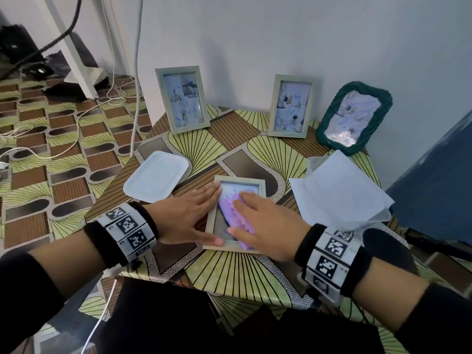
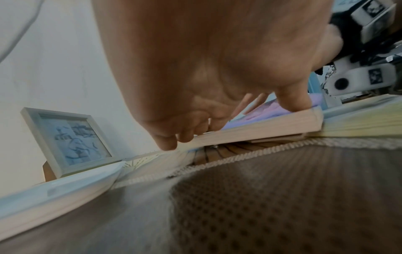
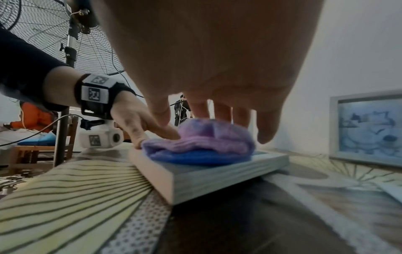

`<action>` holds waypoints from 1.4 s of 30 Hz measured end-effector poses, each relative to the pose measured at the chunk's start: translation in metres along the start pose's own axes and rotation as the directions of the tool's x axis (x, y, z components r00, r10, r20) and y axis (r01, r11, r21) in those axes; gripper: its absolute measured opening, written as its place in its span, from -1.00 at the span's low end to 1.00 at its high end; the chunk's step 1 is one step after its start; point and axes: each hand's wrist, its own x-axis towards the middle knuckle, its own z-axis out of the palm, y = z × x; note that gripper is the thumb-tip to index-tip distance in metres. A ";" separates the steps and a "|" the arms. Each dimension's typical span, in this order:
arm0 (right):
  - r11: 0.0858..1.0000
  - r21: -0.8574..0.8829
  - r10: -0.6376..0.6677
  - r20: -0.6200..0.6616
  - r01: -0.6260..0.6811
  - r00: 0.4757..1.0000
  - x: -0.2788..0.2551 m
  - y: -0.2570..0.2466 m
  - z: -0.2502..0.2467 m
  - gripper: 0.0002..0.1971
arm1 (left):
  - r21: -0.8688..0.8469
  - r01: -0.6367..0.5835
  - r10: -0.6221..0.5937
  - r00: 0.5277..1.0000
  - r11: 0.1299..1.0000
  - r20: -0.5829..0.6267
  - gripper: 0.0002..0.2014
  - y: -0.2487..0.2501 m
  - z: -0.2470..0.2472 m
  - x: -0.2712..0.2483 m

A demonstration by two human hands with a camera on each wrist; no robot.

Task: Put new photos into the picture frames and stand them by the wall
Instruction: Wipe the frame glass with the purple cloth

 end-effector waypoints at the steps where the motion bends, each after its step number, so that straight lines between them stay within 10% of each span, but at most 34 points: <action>1: 0.998 -0.058 0.005 0.060 -0.002 0.998 0.002 -0.002 0.004 -0.29 | -0.002 0.006 -0.006 1.000 1.000 -0.003 0.18 0.000 -0.002 0.002; 21: 0.988 -0.156 0.006 -0.015 -0.008 1.000 0.020 0.033 0.013 -0.44 | -0.088 -0.049 0.054 0.997 0.995 0.060 0.19 -0.001 -0.012 0.015; 42: 0.983 -0.135 -0.095 0.189 0.122 0.977 0.034 -0.003 0.014 -0.36 | -0.106 -0.027 0.034 0.997 0.994 0.064 0.33 0.001 -0.011 0.014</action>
